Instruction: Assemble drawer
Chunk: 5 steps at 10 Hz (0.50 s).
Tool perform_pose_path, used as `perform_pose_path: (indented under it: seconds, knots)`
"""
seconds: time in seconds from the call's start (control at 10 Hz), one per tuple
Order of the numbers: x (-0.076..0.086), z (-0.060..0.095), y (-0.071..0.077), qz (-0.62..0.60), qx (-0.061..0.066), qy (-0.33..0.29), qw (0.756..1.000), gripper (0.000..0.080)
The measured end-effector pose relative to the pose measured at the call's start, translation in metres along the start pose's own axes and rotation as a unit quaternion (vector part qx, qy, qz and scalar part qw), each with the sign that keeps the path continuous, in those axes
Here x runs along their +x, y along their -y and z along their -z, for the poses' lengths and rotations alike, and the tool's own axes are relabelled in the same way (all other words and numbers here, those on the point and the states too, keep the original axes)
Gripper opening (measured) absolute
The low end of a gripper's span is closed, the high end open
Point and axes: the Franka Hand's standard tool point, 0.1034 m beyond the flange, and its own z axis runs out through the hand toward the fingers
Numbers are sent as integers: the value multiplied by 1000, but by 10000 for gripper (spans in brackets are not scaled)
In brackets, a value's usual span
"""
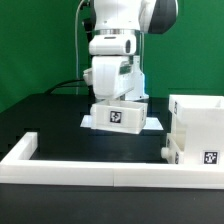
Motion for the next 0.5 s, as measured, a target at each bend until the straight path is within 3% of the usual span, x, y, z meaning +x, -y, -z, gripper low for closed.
perform_pose_path:
  seconds: [0.3,0.5]
  knots:
    - [-1,-2,0,20,3,0,1000,42]
    - [6,-4,-13,30,8,-2,1000,42]
